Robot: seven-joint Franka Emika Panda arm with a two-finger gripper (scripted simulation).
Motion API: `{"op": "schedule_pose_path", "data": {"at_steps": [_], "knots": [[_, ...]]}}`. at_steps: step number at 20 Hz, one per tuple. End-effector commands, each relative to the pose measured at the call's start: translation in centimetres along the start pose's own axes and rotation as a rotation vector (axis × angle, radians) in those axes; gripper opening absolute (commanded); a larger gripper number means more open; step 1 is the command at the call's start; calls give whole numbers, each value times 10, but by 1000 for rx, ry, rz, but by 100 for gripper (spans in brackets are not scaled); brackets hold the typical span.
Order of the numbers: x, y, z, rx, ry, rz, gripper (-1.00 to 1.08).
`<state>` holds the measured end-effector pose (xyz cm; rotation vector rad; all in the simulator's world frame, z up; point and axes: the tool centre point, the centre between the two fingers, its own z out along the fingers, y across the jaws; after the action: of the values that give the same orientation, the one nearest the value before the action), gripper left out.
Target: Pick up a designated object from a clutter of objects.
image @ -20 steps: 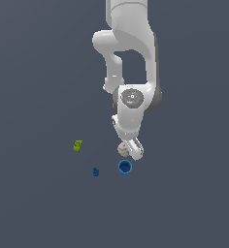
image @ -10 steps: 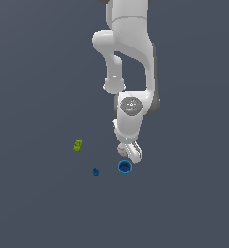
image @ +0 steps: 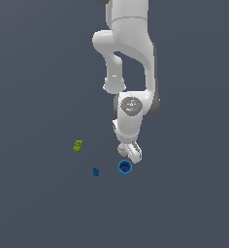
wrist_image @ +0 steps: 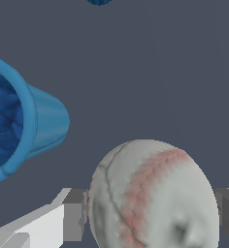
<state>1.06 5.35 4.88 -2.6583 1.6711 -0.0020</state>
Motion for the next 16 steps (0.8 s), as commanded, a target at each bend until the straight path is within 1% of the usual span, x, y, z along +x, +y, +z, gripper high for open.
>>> {"op": "schedule_pose_path", "data": {"at_steps": [1,8,12,16], "knots": [[0,0,0,0,0,0,-100],[6,-3,-18,0,0,1,-100],[13,-7,-40,-1,0,1,-100],[24,-12,-70,-1,1,2,-100]]}}
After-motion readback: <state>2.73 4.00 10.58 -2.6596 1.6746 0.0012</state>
